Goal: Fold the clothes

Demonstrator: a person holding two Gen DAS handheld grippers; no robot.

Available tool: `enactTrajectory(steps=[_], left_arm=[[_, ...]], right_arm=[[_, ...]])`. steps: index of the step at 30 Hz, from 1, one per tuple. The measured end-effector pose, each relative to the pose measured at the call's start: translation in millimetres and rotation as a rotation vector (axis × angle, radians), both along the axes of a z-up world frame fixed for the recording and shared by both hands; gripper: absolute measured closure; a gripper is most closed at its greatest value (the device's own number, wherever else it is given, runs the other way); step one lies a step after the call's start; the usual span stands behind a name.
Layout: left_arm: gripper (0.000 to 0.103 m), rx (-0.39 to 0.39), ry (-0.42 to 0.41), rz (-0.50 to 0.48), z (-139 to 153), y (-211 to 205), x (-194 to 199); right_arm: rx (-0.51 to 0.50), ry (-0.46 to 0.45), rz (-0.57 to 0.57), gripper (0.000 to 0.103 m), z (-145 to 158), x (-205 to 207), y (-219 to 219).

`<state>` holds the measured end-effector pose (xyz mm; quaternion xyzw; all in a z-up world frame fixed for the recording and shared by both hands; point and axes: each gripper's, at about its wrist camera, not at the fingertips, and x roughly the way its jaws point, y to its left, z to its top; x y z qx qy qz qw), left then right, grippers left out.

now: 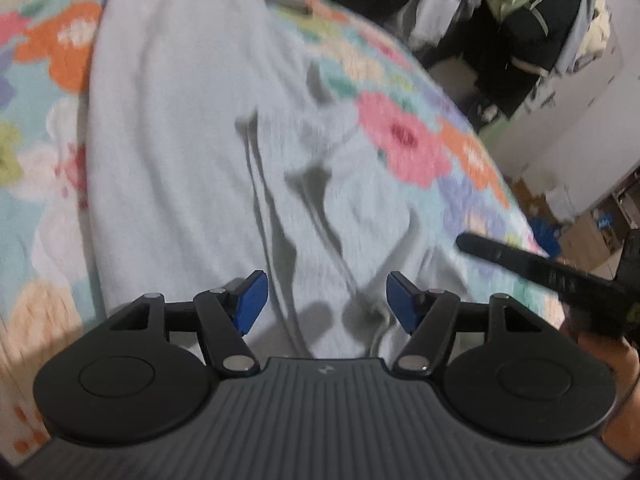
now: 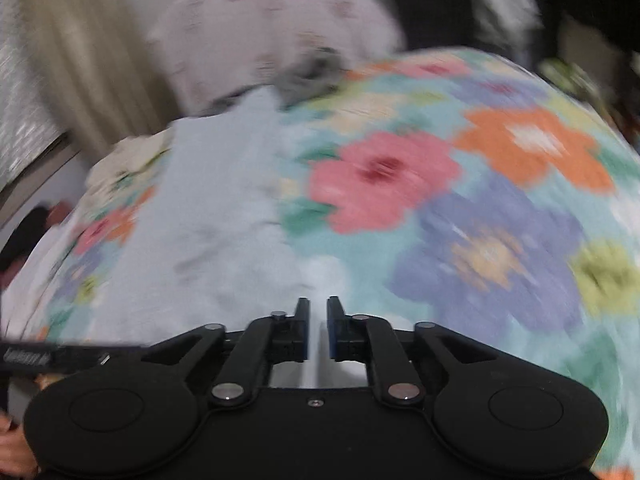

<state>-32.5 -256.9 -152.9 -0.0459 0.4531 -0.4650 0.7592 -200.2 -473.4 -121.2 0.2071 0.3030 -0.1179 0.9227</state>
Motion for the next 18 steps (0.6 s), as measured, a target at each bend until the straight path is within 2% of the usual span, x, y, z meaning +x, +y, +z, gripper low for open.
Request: enactTrajectory(steps=[2, 5, 9, 11, 12, 13, 15, 17, 18], left_arm=[[0.045, -0.010, -0.012, 0.013, 6.6, -2.2, 9.9], [0.060, -0.032, -0.038, -0.008, 17.0, -13.2, 25.7], [0.060, 0.019, -0.079, -0.109, 16.1, -41.8, 41.2], [0.064, 0.063, -0.089, -0.142, 7.7, -57.5, 48.1], [0.073, 0.080, -0.098, -0.150, 3.4, -64.2, 50.6], [0.103, 0.096, -0.104, -0.159, 0.3, -69.4, 52.8], [0.102, 0.123, -0.106, -0.168, -2.0, -75.2, 58.4], [0.102, 0.120, -0.116, -0.116, 3.1, -71.2, 63.6], [0.102, 0.116, -0.117, -0.095, 5.8, -68.9, 65.9]], right_arm=[[-0.012, -0.007, 0.054, 0.067, 3.2, 11.9, 11.4], [-0.020, 0.010, 0.087, 0.065, 0.5, 30.0, 21.1], [-0.014, 0.036, 0.091, 0.065, -1.8, 41.0, 21.4], [-0.013, 0.038, 0.067, 0.058, -0.9, 31.9, 18.2], [-0.016, 0.043, 0.048, 0.056, -2.0, 25.9, 15.5], [-0.012, 0.049, 0.030, 0.055, -4.4, 19.4, 12.6], [0.004, 0.091, 0.031, 0.055, -14.5, 12.6, 9.2], [-0.065, 0.147, 0.066, 0.063, -30.1, 8.3, 16.9], [-0.108, 0.142, 0.074, 0.064, -35.2, 4.3, 21.6]])
